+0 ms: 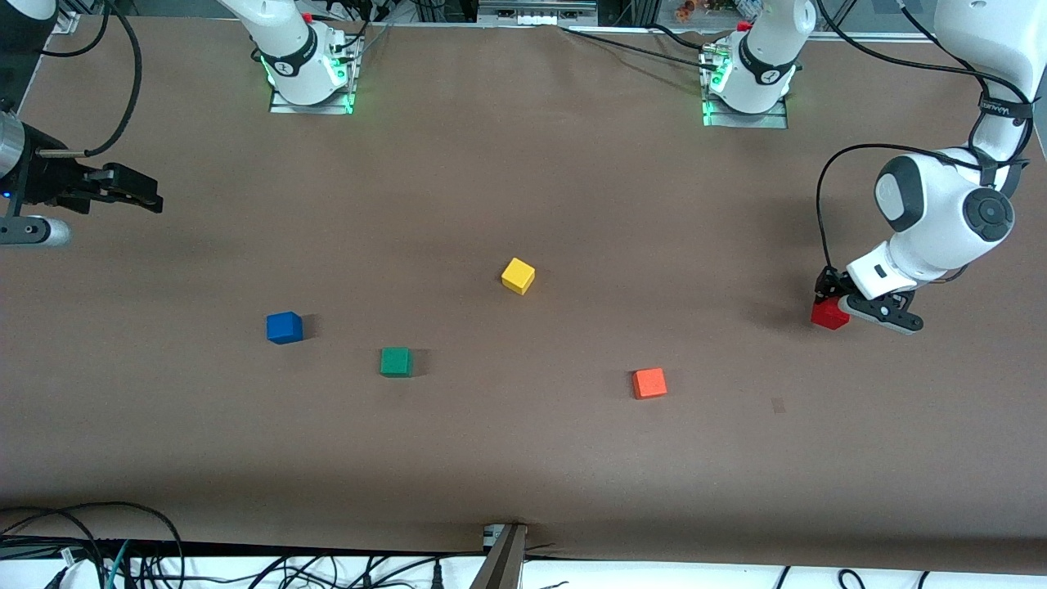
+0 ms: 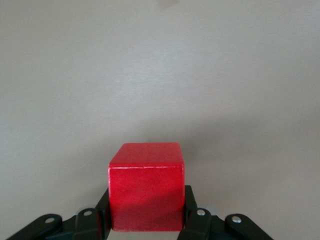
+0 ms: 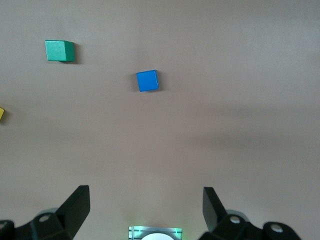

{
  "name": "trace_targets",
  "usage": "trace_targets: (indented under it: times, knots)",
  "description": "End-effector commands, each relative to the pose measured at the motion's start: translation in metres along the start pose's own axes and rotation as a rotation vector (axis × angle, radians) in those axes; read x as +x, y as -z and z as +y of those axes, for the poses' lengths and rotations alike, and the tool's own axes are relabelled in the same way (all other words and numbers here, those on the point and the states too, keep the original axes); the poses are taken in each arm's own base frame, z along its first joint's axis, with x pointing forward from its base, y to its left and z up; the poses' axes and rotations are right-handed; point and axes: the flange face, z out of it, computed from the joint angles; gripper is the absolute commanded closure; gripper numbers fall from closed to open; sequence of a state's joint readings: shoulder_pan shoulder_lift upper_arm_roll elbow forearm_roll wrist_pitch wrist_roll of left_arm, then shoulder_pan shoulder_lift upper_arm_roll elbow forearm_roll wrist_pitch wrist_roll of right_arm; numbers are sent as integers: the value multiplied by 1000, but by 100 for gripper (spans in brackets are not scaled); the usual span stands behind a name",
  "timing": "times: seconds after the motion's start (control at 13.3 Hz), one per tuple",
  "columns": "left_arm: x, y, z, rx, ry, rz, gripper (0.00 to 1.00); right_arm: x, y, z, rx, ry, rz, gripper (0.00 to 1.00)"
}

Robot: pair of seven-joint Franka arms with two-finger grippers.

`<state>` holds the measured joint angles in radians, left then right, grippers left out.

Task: Pass red block to right arm, stack on blue
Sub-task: 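Carry the red cube with the left gripper while the right gripper approaches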

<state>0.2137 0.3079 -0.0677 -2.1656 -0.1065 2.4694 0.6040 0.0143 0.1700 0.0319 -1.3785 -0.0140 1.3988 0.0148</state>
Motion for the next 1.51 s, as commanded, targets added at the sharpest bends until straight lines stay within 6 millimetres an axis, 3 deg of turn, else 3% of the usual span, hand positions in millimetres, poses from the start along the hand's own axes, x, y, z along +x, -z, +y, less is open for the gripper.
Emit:
trace_targets:
  times: [0.0, 0.15, 0.3, 0.45, 0.68, 0.9, 1.13, 1.2, 1.43]
  knots:
    - [17, 18, -7, -106, -62, 35, 80, 1, 2, -5, 14, 20, 1, 0]
    - [20, 22, -5, -190, -139, 90, 80, 5, -9, -7, 14, 25, -27, 0]
    - [20, 8, 3, -306, -240, 179, 79, 9, -16, -13, 16, 36, -42, 0]
    - [28, -2, 11, -405, -325, 266, 79, 16, -28, -41, 80, 76, -57, 0]
    - [58, -8, 16, -600, -476, 361, 79, 32, -48, -67, 180, 104, -70, 0]
    - [72, -23, 35, -785, -588, 540, 80, 47, -72, -103, 329, 122, -95, 0]
    - [93, -32, 88, -932, -690, 740, 78, 68, -104, -127, 532, 107, -135, 0]
    - [103, -27, 112, -957, -728, 780, 85, 69, -114, -143, 600, 109, -159, 0]
    - [145, 2, 176, -1015, -780, 903, 83, 71, -149, -192, 761, 73, -197, 0]
